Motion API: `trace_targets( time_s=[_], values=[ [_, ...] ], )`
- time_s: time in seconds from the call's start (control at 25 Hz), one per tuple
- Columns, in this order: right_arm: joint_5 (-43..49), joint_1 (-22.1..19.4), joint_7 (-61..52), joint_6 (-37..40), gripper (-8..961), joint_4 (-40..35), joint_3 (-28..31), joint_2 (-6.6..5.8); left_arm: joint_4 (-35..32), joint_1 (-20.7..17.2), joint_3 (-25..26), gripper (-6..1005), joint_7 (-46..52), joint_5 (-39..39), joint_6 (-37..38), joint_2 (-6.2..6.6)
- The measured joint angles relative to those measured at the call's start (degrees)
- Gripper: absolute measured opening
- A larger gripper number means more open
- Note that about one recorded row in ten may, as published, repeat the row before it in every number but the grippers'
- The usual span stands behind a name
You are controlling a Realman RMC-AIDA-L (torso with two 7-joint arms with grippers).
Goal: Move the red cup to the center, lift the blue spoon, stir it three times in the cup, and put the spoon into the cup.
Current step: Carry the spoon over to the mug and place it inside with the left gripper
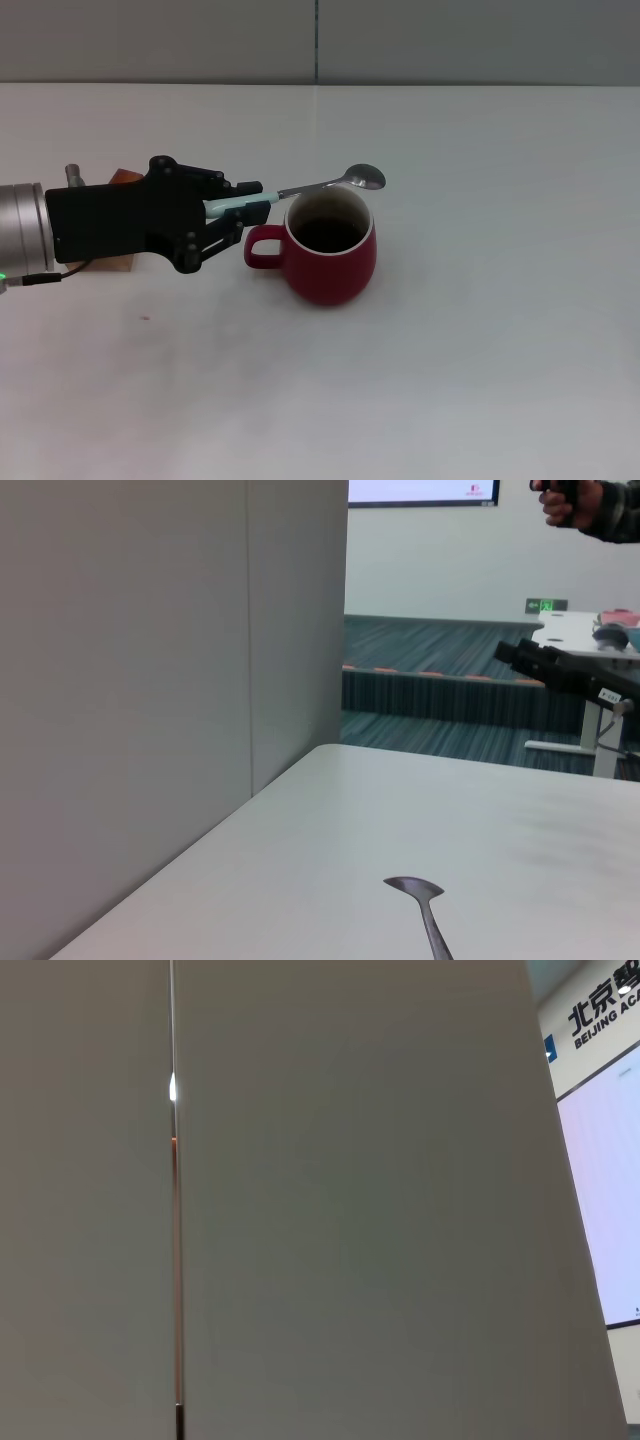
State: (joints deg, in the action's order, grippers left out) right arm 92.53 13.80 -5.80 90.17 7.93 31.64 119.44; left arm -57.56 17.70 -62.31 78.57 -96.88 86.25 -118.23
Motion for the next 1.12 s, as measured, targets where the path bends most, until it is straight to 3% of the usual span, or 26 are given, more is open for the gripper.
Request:
trace_targets(
  time_s=[0.44, 0.72, 1.12],
  values=[
    [-0.2, 0.0, 0.0, -0.2, 686, -0.2, 0.0, -0.10, -7.6, 0.9, 0.8, 173, 2.7, -6.5, -0.9, 0.26],
    [-0.2, 0.1, 0.1, -0.8, 686, -0.3, 0.0, -0.18, -14.2, 0.7, 3.5, 173, 4.6, -9.3, 3.2, 0.51],
    [0.0, 0.5, 0.1, -0.9, 685, -0.3, 0.0, -0.18, -21.2, 1.2, 2.9, 172, 7.4, -15.3, 5.4, 0.31]
  ],
)
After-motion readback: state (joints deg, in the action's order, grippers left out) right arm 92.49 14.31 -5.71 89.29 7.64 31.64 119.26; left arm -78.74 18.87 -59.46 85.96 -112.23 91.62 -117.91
